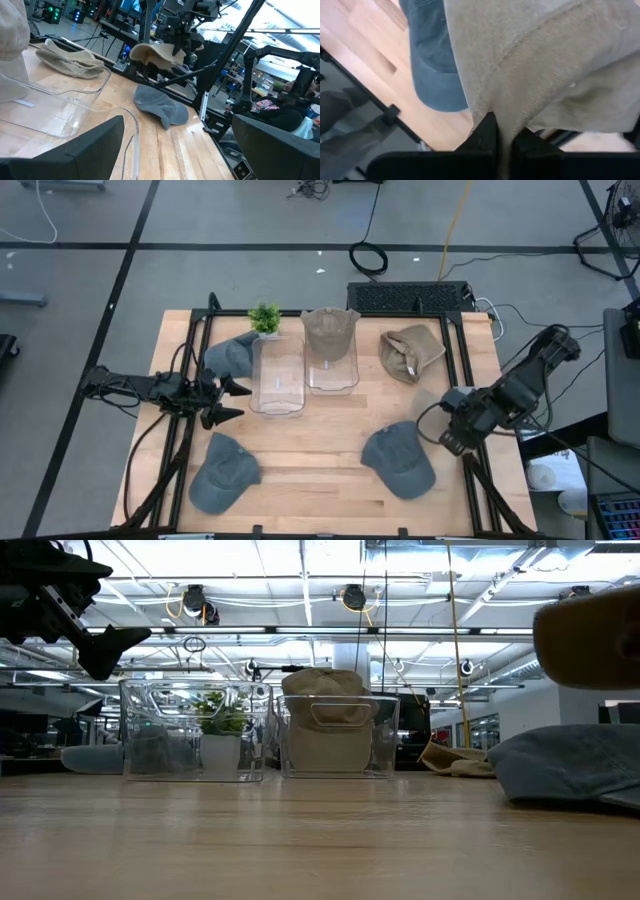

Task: Pick & Place hat
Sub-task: Put the bottom brown cap into the right transparent bin

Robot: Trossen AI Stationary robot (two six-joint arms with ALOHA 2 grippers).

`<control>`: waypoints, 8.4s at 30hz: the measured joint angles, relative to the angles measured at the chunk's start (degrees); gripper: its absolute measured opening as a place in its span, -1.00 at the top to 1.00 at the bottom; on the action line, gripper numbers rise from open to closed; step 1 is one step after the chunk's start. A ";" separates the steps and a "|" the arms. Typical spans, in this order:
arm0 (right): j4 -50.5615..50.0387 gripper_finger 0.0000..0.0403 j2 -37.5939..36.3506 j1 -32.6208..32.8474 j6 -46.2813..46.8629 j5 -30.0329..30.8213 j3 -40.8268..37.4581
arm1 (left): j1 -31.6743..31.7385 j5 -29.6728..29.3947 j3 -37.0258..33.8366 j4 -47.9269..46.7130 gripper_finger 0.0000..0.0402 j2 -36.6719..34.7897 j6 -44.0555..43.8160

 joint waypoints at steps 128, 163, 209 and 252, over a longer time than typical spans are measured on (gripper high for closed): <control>-3.62 1.00 45.05 -35.40 -79.51 22.84 62.79 | 15.05 -3.13 46.20 11.73 -0.90 56.79 -52.13; -3.69 1.00 42.21 -33.65 -80.75 30.11 62.75 | 16.79 -0.11 54.05 20.96 0.86 69.96 -56.77; 12.36 -0.45 24.49 -37.54 -67.63 23.65 62.75 | 20.32 27.07 64.66 23.17 0.96 69.57 -8.93; 38.59 -0.42 25.23 -44.60 -72.90 -1.65 58.66 | 19.52 25.94 87.69 -7.89 0.96 70.57 10.95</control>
